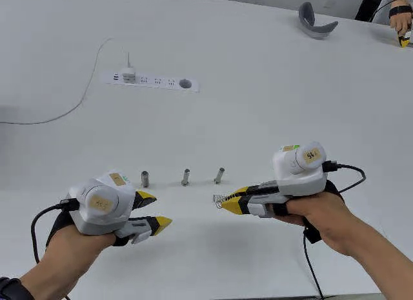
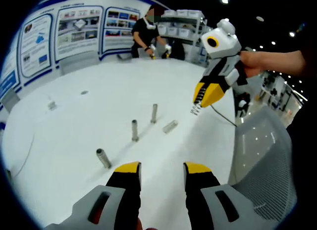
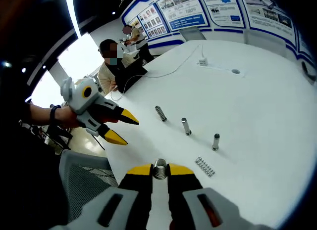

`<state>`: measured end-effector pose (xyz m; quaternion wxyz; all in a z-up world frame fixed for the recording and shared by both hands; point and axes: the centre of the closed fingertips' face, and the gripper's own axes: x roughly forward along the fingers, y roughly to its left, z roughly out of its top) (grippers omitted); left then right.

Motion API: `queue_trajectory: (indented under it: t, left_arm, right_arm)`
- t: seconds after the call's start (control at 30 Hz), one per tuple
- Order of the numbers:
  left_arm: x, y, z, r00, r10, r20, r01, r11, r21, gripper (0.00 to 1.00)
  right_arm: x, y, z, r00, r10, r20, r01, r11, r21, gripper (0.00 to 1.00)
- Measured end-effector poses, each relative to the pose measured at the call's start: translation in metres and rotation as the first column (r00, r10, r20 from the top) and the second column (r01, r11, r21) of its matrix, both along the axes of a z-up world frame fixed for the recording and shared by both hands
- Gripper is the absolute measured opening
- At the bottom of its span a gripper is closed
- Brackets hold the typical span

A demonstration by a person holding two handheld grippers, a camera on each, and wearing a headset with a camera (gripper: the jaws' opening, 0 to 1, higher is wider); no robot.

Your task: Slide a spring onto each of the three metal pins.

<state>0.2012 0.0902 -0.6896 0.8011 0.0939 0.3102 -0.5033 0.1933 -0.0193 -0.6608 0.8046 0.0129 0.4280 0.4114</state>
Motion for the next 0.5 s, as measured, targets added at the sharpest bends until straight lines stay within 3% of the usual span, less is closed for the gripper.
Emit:
queue_trajectory:
  t: [0.5]
  left_arm:
    - [0.010,0.013,-0.002,0.999,0.045,-0.012,-0.045,0.999,-0.006,0.45]
  right_arm:
    - [0.021,0.003,-0.008,1.000,-0.013,0.003,0.013,1.000,-0.022,0.12]
